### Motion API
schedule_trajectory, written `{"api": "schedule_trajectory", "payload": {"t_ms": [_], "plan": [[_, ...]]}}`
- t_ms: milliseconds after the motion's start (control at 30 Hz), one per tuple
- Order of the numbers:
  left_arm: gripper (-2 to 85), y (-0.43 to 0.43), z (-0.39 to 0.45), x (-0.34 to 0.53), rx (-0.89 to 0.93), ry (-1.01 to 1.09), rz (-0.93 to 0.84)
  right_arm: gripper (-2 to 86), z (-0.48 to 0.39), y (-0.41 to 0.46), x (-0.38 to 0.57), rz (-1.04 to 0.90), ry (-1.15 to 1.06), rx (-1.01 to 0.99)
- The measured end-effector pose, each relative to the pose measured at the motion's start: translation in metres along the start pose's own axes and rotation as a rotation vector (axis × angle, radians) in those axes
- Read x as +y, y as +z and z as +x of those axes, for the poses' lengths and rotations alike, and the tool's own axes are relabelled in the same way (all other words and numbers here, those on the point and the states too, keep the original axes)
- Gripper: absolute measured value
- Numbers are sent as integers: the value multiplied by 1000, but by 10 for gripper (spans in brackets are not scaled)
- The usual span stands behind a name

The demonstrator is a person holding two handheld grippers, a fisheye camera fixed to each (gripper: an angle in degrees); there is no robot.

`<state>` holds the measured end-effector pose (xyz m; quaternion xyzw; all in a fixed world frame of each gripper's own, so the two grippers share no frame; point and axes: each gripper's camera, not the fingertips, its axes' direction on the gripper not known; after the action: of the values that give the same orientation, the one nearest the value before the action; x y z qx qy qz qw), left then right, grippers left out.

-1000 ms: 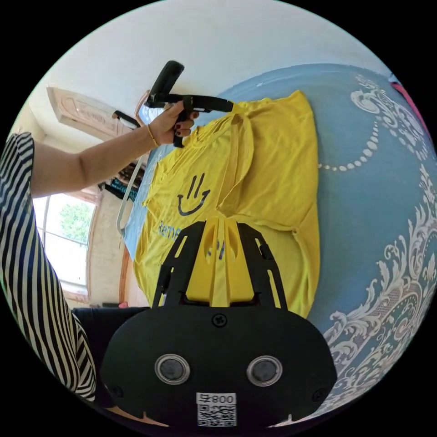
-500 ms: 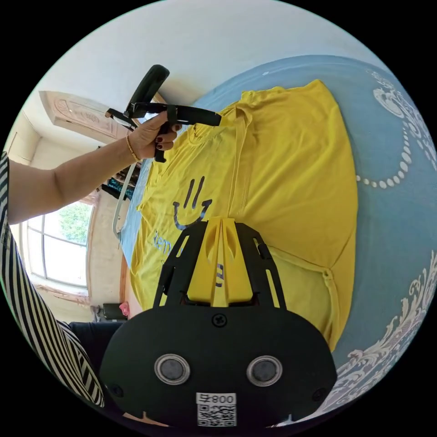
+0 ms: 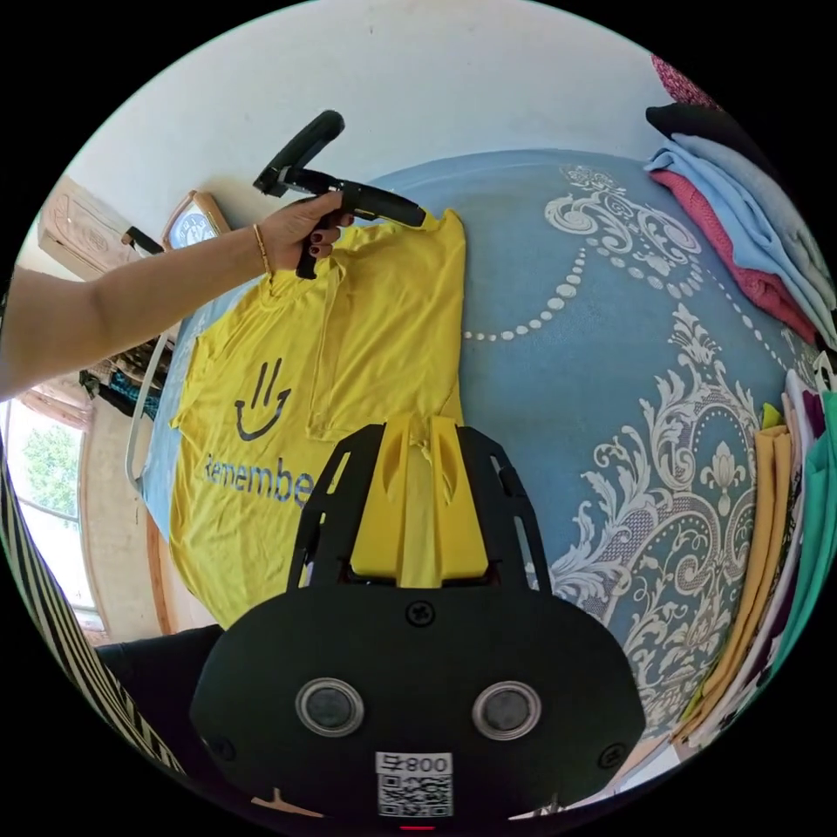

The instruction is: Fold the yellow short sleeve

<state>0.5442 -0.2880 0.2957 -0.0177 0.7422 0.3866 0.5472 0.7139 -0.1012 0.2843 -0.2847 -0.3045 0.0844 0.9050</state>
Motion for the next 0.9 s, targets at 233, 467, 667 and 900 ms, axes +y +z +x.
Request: {"api": "schedule_trajectory", "payload": {"t_ms": [233, 467, 667, 900], "plan": [[12, -36, 27, 2, 56, 3, 60, 5, -9, 0, -3, 23, 12, 38], [7, -57, 49, 7, 58, -12, 78, 2, -13, 4, -7, 19, 44, 23], [6, -98, 70, 25, 84, -25, 125, 2, -19, 0, -8, 76, 99, -13], [8, -138, 93, 48, 83, -76, 109, 2, -39, 17, -14, 52, 99, 6]]}}
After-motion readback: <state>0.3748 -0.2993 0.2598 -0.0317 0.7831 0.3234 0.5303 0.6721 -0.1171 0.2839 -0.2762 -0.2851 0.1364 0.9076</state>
